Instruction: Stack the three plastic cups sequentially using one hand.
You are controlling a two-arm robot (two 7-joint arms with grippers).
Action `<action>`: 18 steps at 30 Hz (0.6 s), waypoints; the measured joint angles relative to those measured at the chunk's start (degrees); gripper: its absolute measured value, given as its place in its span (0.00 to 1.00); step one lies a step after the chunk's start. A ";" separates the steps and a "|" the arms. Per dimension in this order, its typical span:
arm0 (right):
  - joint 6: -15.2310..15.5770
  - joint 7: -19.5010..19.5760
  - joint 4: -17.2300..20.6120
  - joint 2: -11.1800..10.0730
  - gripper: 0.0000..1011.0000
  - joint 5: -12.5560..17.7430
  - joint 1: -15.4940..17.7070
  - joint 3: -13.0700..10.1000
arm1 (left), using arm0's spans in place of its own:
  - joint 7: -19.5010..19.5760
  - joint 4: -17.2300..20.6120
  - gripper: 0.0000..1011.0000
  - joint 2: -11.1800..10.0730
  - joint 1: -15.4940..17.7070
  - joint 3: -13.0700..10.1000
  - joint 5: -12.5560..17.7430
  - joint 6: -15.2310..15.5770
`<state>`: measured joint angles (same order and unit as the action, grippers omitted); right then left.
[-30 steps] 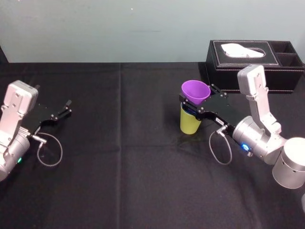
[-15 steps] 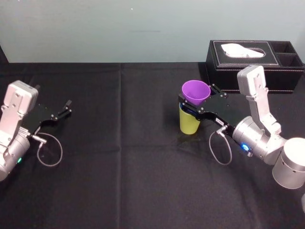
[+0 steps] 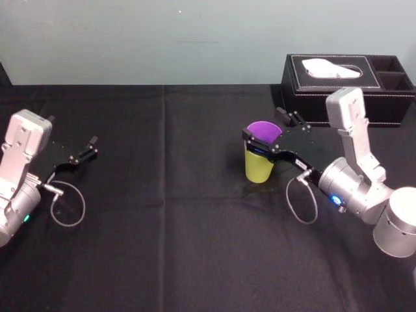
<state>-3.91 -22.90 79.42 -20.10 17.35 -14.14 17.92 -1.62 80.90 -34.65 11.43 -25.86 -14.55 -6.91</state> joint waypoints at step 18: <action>-0.28 1.41 10.66 -4.44 0.99 3.93 9.61 -6.75 | 0.00 0.00 1.00 0.00 0.00 0.00 0.00 0.00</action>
<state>-4.19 -21.49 90.09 -24.54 21.28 -4.53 11.17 -1.62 80.90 -34.65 11.43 -25.86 -14.55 -6.91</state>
